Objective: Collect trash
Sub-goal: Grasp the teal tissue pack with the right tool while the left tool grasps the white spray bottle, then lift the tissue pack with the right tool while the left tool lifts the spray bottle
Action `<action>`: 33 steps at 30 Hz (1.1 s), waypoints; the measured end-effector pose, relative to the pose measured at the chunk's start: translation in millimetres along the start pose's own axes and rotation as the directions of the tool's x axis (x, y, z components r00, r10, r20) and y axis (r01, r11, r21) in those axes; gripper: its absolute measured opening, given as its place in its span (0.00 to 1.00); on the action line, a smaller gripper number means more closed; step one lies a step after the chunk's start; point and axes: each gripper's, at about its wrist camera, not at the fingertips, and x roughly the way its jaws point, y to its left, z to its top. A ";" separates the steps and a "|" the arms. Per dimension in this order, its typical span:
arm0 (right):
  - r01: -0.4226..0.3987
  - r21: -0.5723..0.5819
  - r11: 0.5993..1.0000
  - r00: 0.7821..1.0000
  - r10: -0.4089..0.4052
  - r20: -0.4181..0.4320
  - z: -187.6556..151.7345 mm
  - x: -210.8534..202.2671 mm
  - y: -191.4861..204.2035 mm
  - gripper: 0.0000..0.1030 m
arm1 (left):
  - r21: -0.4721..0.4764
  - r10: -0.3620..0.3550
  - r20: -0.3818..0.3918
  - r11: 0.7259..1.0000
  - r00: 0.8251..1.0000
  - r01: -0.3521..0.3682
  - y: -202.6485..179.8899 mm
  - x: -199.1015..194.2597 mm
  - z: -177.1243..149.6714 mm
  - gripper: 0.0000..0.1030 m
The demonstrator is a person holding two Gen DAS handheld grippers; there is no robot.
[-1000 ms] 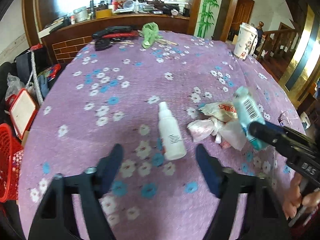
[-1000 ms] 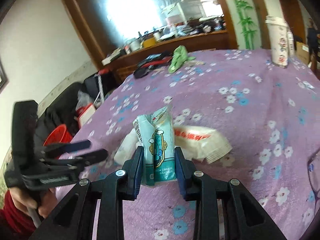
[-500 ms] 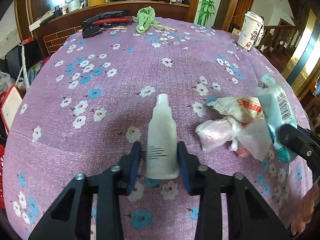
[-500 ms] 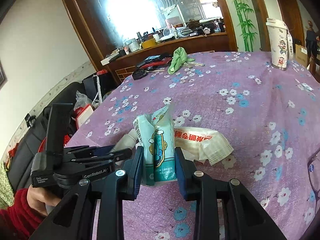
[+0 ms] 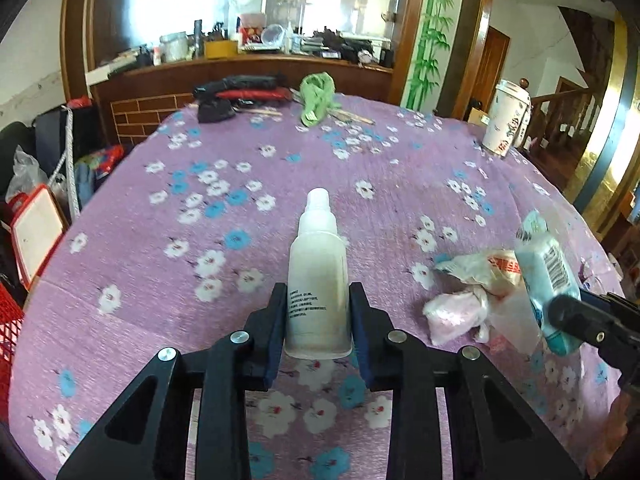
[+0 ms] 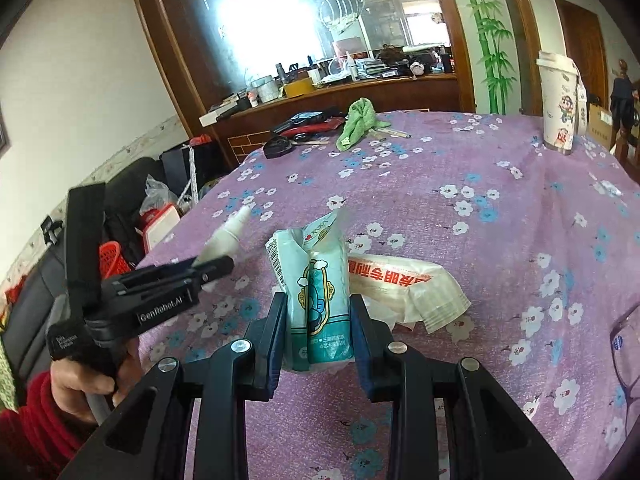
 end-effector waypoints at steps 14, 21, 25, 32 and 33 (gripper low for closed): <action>0.030 -0.019 0.999 1.000 -0.030 -0.003 -0.8 2.0 0.4 0.32 | 0.043 0.024 0.028 0.999 0.999 -0.025 -5.7 -4.7 -2.5 0.28; 0.034 -0.011 0.999 0.999 -0.034 -0.005 -0.6 1.3 -0.4 0.32 | 0.044 0.025 0.029 0.999 0.999 -0.027 -6.5 -4.5 -3.0 0.28; 0.037 -0.012 0.999 0.999 -0.037 -0.006 -0.7 1.5 -0.2 0.32 | 0.044 0.025 0.028 0.999 0.999 -0.026 -6.8 -4.8 -2.8 0.28; 0.042 -0.007 0.999 0.999 -0.042 0.000 -0.7 1.1 -1.3 0.32 | 0.051 0.033 0.044 0.998 0.998 -0.035 -6.0 -6.2 -1.9 0.28; 0.043 -0.005 0.999 0.999 -0.043 0.000 -0.8 1.0 -1.7 0.32 | 0.053 0.037 0.049 0.998 0.998 -0.040 -6.0 -7.2 -1.6 0.28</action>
